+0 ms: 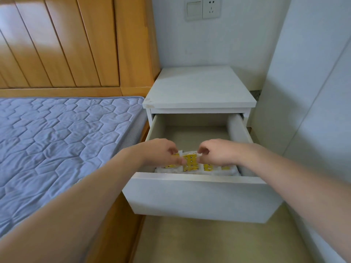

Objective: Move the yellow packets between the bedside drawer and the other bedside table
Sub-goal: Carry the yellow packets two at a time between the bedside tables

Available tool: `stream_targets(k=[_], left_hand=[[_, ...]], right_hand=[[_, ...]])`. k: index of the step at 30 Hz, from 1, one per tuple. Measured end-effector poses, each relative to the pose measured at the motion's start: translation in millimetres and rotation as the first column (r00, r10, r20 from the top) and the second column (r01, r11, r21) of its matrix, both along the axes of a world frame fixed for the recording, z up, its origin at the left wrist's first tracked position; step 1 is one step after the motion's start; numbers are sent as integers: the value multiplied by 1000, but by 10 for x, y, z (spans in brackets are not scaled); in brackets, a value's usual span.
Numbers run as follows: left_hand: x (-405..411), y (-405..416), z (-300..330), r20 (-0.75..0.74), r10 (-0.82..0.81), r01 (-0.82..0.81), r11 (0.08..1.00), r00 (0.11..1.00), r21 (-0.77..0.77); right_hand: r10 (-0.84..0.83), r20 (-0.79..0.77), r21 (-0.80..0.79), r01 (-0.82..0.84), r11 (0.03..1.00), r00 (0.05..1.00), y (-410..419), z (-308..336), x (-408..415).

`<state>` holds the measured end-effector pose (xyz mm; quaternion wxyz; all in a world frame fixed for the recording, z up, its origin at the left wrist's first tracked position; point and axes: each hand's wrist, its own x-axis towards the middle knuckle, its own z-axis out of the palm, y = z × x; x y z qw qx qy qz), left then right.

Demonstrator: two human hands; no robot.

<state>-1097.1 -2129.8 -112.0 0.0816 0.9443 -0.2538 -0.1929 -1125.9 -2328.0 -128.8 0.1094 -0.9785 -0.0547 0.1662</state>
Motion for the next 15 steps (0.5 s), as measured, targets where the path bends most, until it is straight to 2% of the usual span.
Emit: stream_targets(k=[4,6,10,15], left_hand=[[-149,51,199,-151,-22,31,998,988,63],[-215,67,255,-164,-47,69,988,985,135],[-289,89,284,-50,-95,103,974,994,200],[-206,146,207,147,-180,135,952,973,275]], right_hand=[[41,-178,10,-40,999,983,-119,230,-171],[47,-254,-28,-56,998,966,-193,302,-243],[37,-344,-123,-84,989,938,-235,329,-302],[52,-232,-216,-104,971,971,-208,351,-249]])
